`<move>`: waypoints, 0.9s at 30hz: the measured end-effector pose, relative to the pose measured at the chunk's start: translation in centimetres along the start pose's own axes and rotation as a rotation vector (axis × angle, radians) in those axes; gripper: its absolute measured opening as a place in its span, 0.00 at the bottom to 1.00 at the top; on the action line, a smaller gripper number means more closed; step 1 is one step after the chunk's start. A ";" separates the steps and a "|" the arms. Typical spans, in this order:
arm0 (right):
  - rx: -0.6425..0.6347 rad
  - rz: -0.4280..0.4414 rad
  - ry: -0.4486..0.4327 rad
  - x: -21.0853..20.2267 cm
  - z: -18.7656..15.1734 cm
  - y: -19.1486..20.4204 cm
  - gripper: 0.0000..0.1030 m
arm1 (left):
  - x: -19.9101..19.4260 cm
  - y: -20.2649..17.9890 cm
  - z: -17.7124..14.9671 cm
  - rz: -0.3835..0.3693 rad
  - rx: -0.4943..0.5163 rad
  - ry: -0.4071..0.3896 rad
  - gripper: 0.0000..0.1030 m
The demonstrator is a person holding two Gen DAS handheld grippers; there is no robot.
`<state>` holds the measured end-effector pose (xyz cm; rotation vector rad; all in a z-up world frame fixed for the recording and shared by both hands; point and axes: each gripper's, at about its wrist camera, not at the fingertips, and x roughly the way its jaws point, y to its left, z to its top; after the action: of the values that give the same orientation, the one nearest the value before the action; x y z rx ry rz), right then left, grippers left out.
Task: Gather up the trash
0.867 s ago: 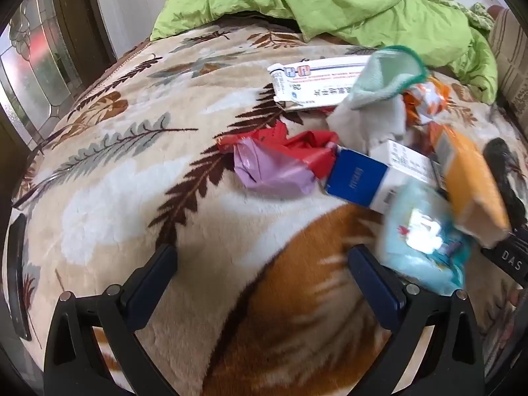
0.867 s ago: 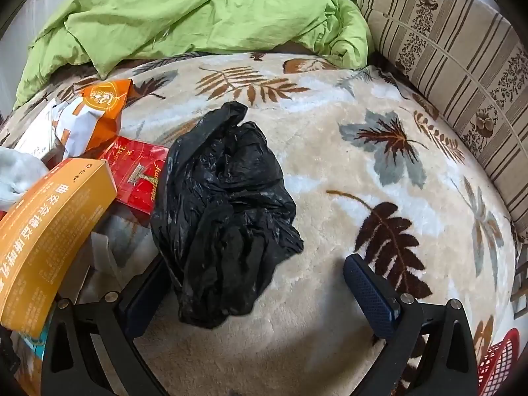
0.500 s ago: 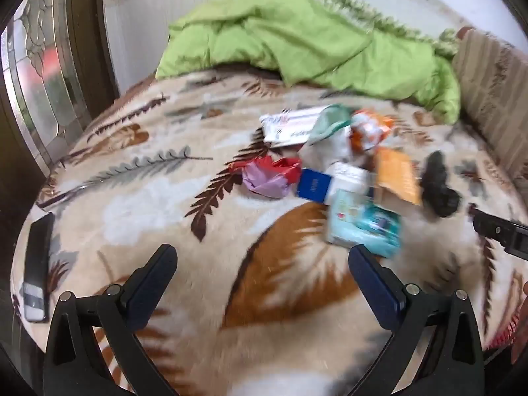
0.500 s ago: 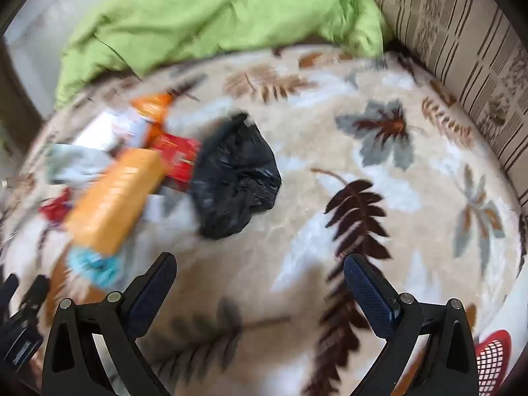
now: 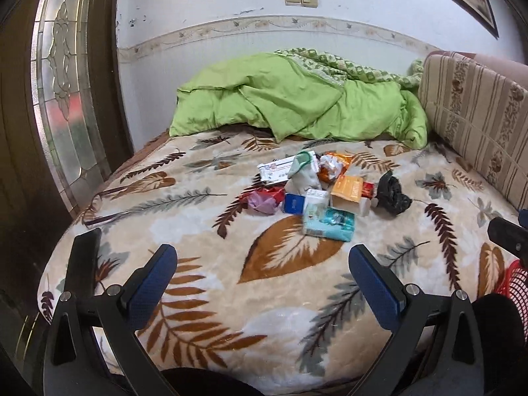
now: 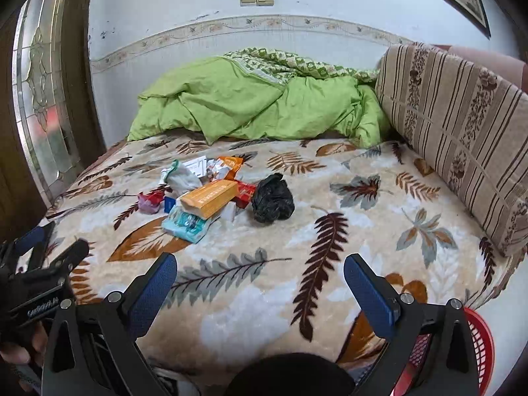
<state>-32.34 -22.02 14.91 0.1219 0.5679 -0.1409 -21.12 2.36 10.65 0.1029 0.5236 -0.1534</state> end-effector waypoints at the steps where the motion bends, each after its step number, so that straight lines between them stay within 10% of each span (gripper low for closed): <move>1: -0.001 -0.003 -0.006 -0.2 -0.3 -0.2 0.99 | 0.0 -0.2 0.0 -0.006 0.003 0.000 1.00; 27: -0.053 -0.066 0.051 -0.5 -0.5 0.2 0.99 | -0.6 -1.6 -0.2 -0.018 0.011 0.022 1.00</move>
<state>-33.06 -21.74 14.77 0.0552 0.6260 -0.1867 -22.04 0.89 10.68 0.1107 0.5458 -0.1724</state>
